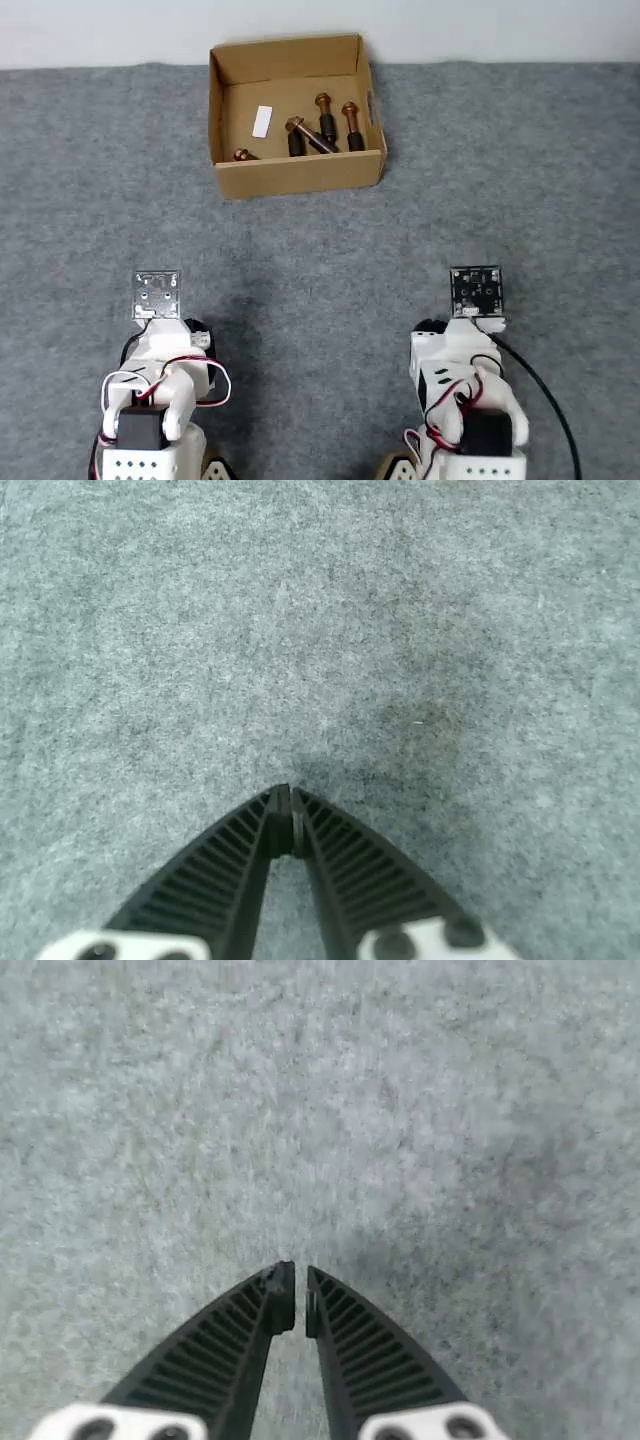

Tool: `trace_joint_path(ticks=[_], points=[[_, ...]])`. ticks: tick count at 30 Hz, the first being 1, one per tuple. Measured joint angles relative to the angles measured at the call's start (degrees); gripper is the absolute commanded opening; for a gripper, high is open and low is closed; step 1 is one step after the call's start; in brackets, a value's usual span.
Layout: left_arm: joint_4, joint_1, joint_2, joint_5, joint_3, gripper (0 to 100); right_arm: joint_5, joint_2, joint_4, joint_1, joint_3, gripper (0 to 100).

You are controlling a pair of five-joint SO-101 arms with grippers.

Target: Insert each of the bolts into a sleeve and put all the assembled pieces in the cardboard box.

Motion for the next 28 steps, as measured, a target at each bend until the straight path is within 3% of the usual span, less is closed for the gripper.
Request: trace_joint_path(ticks=[10, 28], points=[[0.00, 0.00, 0.00, 0.00, 0.00, 1, -3.34, 0.18, -0.18, 0.00, 7.47, 0.9], [0.00, 0.00, 0.00, 0.00, 0.00, 1, -3.34, -0.26, 2.46, 0.00, 7.56, 0.9]])
